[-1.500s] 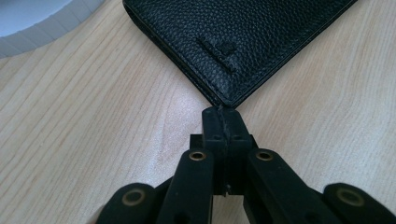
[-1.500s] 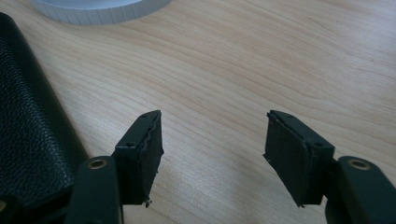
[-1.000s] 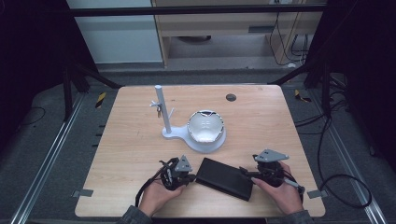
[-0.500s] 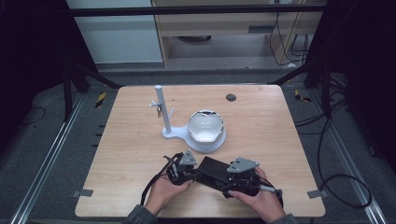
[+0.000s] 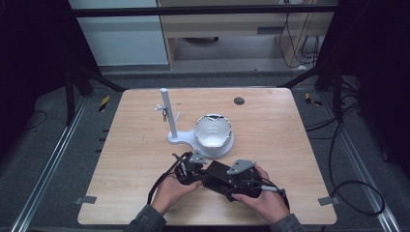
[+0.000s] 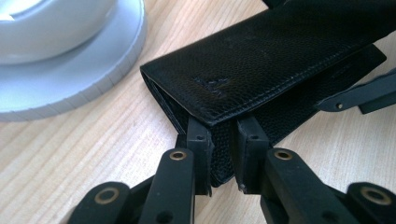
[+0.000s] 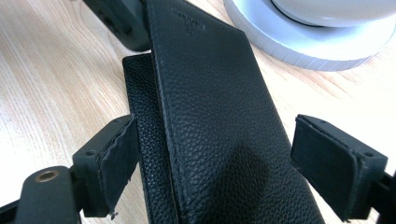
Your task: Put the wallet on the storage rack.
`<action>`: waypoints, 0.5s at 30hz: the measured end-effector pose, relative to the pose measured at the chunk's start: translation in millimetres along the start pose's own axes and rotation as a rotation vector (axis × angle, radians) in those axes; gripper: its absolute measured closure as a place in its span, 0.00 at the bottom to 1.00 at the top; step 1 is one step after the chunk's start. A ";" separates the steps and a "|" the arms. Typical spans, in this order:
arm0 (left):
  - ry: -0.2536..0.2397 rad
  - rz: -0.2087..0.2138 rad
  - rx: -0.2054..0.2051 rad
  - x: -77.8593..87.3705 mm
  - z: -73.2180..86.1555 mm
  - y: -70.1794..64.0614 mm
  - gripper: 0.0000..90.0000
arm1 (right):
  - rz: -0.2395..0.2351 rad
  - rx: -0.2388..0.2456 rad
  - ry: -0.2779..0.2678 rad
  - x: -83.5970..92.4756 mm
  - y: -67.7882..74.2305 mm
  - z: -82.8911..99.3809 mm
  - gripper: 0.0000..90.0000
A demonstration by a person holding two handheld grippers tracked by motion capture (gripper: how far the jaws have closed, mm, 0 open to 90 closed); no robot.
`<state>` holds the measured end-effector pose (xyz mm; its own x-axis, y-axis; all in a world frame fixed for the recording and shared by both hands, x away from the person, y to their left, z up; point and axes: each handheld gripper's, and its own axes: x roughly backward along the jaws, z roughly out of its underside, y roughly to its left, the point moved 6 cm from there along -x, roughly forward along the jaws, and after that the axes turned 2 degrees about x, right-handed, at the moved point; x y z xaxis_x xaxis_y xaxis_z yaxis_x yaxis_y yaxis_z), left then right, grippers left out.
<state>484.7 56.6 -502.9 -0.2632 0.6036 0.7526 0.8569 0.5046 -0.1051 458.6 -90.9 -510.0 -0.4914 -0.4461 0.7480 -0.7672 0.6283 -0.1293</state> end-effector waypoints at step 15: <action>-0.015 0.002 0.004 5.9 -6.4 4.6 0.86 | 0.013 0.023 0.074 -6.8 -5.5 -1.6 0.26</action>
<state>489.9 58.5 -494.8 -0.2682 0.6139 0.7424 0.8556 0.5060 -0.1093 466.8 -90.2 -513.3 -0.4704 -0.3890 0.7921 -0.7706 0.6185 -0.1539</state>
